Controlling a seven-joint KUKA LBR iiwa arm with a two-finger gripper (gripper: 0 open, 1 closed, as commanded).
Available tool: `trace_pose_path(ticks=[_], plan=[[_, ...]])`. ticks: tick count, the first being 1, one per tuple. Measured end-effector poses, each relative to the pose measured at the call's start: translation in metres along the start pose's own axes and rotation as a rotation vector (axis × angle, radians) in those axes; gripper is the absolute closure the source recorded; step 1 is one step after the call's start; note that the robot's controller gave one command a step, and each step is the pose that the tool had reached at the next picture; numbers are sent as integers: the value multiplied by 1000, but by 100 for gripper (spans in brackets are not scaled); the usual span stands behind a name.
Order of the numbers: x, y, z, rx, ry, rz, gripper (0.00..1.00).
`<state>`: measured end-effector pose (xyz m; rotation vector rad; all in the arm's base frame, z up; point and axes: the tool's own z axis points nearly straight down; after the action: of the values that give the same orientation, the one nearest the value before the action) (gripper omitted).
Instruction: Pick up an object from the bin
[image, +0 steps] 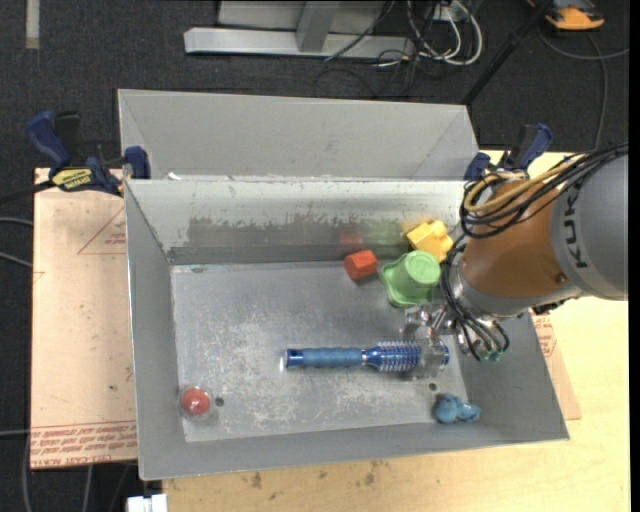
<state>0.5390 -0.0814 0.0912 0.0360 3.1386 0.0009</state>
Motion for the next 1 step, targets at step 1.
trace_pose_path(ticks=[1], plan=[[31,28,-107,0,-5,-40,100]])
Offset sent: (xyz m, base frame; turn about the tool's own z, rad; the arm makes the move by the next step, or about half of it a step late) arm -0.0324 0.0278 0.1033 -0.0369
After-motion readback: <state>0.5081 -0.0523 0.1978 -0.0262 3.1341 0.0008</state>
